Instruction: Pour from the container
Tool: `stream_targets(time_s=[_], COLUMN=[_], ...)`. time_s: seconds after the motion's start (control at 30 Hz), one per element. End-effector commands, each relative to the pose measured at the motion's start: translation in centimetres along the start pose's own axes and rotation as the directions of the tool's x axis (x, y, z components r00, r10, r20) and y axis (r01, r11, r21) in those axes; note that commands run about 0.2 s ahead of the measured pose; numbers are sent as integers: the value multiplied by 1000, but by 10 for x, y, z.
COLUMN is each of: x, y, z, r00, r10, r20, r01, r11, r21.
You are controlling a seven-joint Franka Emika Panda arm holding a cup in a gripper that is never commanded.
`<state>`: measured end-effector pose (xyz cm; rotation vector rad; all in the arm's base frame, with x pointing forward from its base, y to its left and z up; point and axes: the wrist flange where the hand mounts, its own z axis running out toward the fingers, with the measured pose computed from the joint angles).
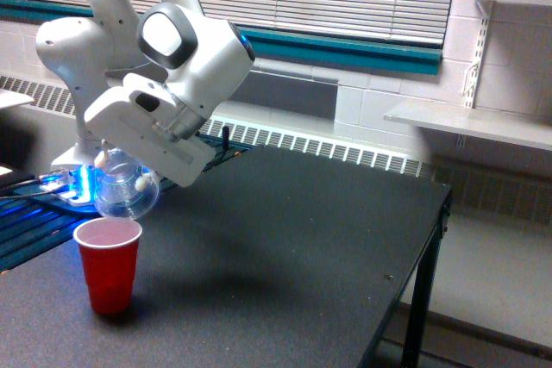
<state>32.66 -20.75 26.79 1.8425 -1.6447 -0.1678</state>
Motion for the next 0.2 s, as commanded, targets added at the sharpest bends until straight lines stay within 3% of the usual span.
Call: stream_targets(time_s=[0.03,0.2], x=[0,1], y=[4,7], z=[-12,-19], r00=[1000,999], r10=[-2,7], r20=[-23,-33], r01=[2,-7], r11=[1000,1000], r21=[5,4])
